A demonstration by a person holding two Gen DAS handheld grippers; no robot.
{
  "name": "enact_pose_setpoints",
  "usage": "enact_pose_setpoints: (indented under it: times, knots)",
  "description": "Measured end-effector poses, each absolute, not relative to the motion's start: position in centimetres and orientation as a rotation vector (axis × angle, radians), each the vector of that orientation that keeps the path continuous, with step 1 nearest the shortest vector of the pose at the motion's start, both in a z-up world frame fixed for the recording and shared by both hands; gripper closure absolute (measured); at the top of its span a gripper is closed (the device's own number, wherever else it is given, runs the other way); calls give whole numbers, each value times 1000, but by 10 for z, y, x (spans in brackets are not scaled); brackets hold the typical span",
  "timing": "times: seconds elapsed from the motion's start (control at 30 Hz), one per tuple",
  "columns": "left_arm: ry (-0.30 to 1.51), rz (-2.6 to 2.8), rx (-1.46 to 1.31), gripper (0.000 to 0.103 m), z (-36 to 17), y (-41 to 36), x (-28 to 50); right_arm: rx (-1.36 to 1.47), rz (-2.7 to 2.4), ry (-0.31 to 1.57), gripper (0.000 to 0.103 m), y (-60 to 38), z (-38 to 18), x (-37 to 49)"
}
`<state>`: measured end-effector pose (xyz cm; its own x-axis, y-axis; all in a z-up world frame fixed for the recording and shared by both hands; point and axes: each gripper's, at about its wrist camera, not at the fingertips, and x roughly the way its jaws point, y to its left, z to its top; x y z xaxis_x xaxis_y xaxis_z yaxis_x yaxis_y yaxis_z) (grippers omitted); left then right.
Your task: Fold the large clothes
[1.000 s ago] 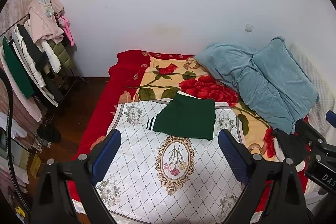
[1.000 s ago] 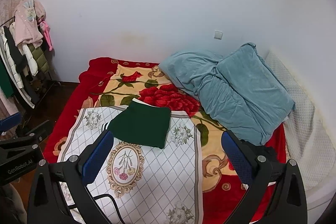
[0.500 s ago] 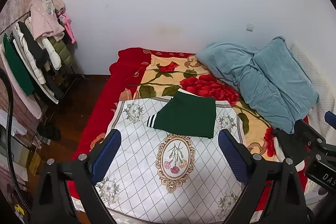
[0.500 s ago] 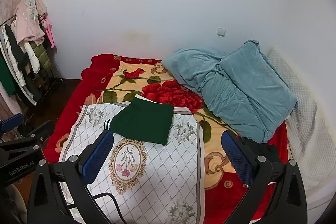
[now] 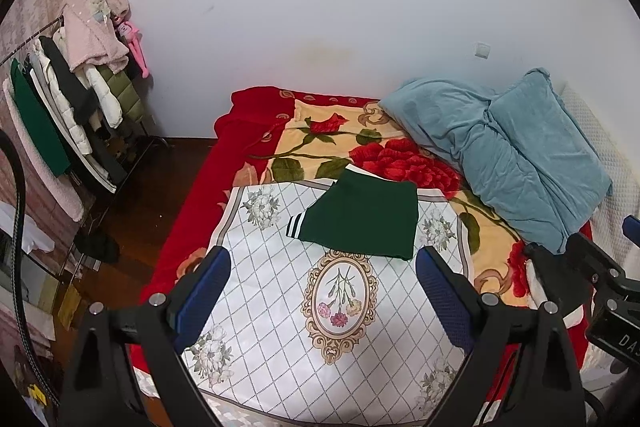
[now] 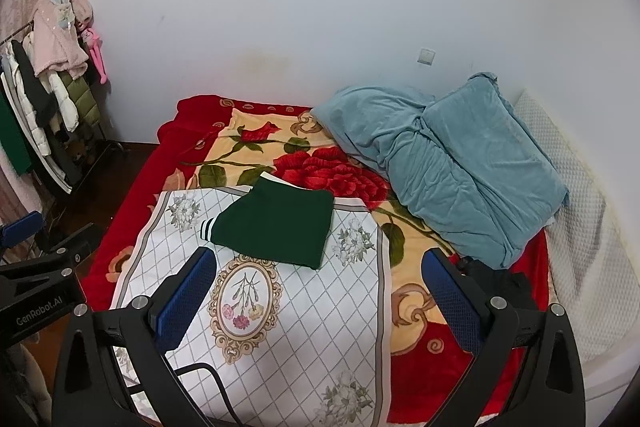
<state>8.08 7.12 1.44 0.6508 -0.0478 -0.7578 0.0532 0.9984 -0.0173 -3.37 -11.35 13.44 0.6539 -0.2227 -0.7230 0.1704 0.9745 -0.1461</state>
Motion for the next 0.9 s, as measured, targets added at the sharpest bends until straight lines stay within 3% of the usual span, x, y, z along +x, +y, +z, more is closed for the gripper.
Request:
enact_pose_setpoints:
  times: [0.9]
  knots:
    - [851,-86,7,9,17,68,69,-63,-229,831,0,-116,130,-43]
